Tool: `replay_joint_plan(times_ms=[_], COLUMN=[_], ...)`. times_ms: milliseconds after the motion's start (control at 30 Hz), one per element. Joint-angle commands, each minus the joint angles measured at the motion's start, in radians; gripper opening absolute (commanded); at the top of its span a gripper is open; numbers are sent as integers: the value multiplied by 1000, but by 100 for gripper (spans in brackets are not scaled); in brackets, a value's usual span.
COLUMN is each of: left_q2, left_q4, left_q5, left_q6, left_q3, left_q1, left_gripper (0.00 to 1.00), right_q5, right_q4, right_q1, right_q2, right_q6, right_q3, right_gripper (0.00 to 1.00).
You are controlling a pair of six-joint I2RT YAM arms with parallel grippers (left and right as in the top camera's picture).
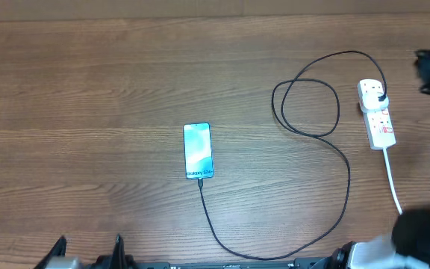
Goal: Plug charger to phone and switch on socket
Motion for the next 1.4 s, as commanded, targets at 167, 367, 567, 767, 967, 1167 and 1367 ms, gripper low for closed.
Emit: replay_joint_plan(times_ms=[167,367,567,767,967,1167,1367], left_q2=[-32,-32,-32,-32,-32,-32,-32], left_q4=[-8,-8,21,211,540,932,1167], left_q5=[-8,-8,11,16,21,110,125], left_q6=[15,15,8,3,-16,-16,-16], left_q3=[8,8,8,-78,-350,-660,-882], left_q1=[60,60,60,60,60,59,59], left_gripper=[100,100,100,100,100,100,100], right_q5=[-157,-185,-178,-183,-182,-183,-185], right_q4=[256,415,328,302,304,307,315], right_q1=[-6,-6,9,50,51,121,131], right_q2=[-427,-586,-693,-814,-893,-943,-1045], right_q6=[69,68,61,61,72,73,80], right_q3=[90,90,84,32,6,6,0], right_gripper=[4,11,12,11,11,13,13])
